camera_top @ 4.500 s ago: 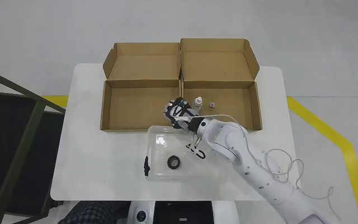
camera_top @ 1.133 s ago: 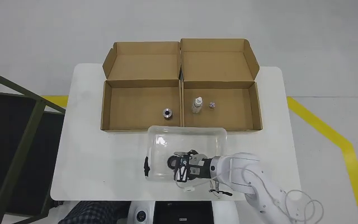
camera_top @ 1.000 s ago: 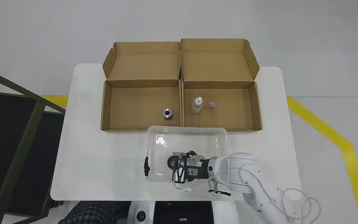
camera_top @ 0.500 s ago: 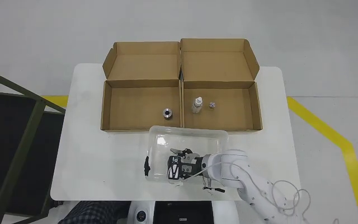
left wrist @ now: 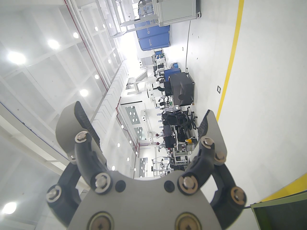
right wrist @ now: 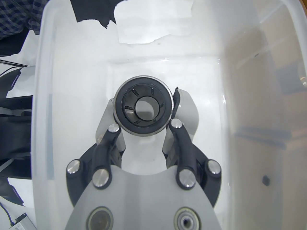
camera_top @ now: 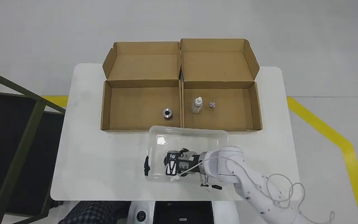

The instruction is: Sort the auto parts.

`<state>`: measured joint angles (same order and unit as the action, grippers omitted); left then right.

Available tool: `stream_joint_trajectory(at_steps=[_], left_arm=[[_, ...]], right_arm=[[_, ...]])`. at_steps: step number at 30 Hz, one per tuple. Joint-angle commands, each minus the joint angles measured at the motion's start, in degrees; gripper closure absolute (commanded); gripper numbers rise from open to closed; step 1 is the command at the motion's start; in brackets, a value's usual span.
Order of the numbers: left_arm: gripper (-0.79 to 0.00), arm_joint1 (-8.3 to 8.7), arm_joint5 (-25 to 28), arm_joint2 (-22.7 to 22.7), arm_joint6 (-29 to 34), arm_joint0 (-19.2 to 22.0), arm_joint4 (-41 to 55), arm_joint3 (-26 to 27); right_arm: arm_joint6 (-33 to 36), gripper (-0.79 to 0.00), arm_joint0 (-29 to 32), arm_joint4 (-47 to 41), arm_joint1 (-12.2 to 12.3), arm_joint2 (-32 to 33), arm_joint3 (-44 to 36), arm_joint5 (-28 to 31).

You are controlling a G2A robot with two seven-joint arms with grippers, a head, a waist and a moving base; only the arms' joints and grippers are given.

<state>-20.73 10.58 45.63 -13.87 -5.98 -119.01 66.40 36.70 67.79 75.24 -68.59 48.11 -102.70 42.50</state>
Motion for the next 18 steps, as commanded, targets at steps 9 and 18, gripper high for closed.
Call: stream_joint_trajectory(at_steps=[9,18], left_arm=[[-0.785,0.0,0.0,0.0,0.0,0.0,-0.01,0.0],[-0.785,0.0,0.0,0.0,0.0,0.0,-0.01,0.0]], right_arm=[[-2.69,0.0,-0.78,-5.14,0.02,0.62,1.72,0.53],[-3.76,0.0,-0.02,-10.09,0.81,3.6,-0.29,1.77]])
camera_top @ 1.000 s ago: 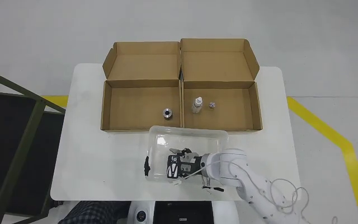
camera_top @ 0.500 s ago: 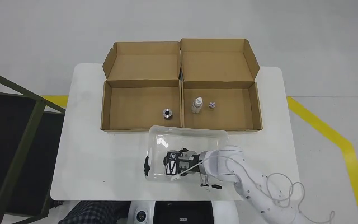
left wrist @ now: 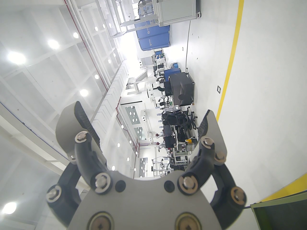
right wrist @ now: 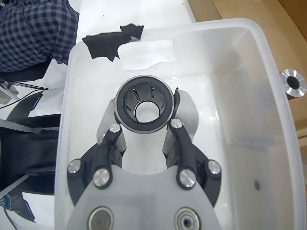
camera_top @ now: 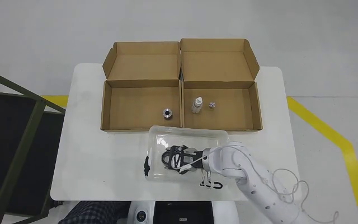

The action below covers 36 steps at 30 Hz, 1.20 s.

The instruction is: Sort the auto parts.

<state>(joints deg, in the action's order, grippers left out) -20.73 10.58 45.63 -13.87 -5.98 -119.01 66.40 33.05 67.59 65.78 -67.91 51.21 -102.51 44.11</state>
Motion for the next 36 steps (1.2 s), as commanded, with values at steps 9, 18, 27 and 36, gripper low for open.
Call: stream_joint_trajectory(at_steps=[9,18,27,36], left_arm=[[-0.785,0.0,0.0,0.0,0.0,0.0,-0.01,0.0],[-0.785,0.0,0.0,0.0,0.0,0.0,-0.01,0.0],[-0.785,0.0,0.0,0.0,0.0,0.0,-0.01,0.0],[-0.785,0.0,0.0,0.0,0.0,0.0,-0.01,0.0]], right_arm=[[-0.96,0.0,1.57,-6.29,1.07,4.33,-4.08,-0.24],[-1.4,0.0,1.55,-14.07,1.58,7.12,-5.36,-1.83],[-0.24,0.0,1.29,-22.02,2.07,9.51,-6.4,-4.1],[-0.58,0.0,1.21,-27.92,2.62,12.46,-7.74,-5.41]])
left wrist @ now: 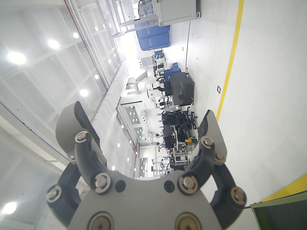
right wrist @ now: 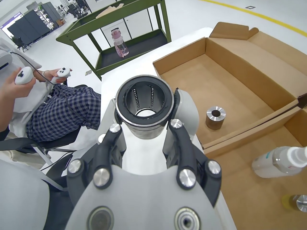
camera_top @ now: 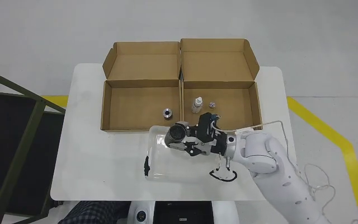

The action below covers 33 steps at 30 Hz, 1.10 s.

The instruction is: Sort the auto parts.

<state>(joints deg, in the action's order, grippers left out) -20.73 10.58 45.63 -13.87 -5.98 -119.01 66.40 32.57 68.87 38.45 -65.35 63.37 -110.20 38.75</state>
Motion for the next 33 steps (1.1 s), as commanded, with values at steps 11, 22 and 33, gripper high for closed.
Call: stream_joint_trajectory(at_steps=[11,22,33], left_arm=[[-0.785,0.0,0.0,0.0,0.0,0.0,-0.01,0.0],[-0.785,0.0,0.0,0.0,0.0,0.0,-0.01,0.0],[-0.785,0.0,0.0,0.0,0.0,0.0,-0.01,0.0]], right_arm=[[-1.66,0.0,-1.15,-5.35,0.36,2.18,0.87,-0.74],[-2.86,0.0,-2.0,-8.7,0.55,3.12,1.94,-1.07],[-6.62,0.0,-3.7,1.24,-0.01,0.35,1.74,-5.51]])
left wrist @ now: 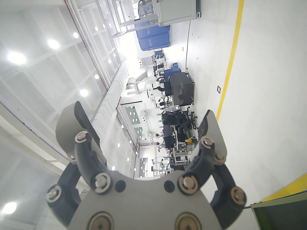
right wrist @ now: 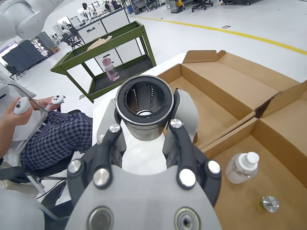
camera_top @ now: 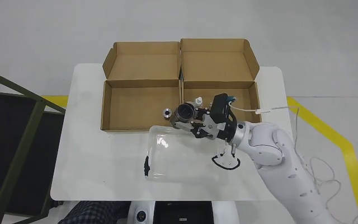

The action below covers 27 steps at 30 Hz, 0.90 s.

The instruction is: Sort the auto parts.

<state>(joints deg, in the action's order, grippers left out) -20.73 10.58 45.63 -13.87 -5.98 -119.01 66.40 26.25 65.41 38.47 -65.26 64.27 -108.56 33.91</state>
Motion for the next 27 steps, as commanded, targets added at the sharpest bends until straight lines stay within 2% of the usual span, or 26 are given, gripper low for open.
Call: stream_joint_trajectory(at_steps=[1,7,18,27], left_arm=[[-0.785,0.0,0.0,0.0,0.0,0.0,-0.01,0.0],[-0.785,0.0,0.0,0.0,0.0,0.0,-0.01,0.0],[-0.785,0.0,0.0,0.0,0.0,0.0,-0.01,0.0],[-0.785,0.0,0.0,0.0,0.0,0.0,-0.01,0.0]], right_arm=[[-0.59,0.0,-0.61,2.59,-0.22,-1.14,0.13,-1.35],[-2.74,0.0,-4.09,7.03,-1.41,-6.15,3.11,-4.67],[-6.88,0.0,-14.15,13.09,-4.93,-15.74,14.36,-10.74],[-5.9,0.0,-19.83,17.17,-7.97,-21.4,21.06,-18.83]])
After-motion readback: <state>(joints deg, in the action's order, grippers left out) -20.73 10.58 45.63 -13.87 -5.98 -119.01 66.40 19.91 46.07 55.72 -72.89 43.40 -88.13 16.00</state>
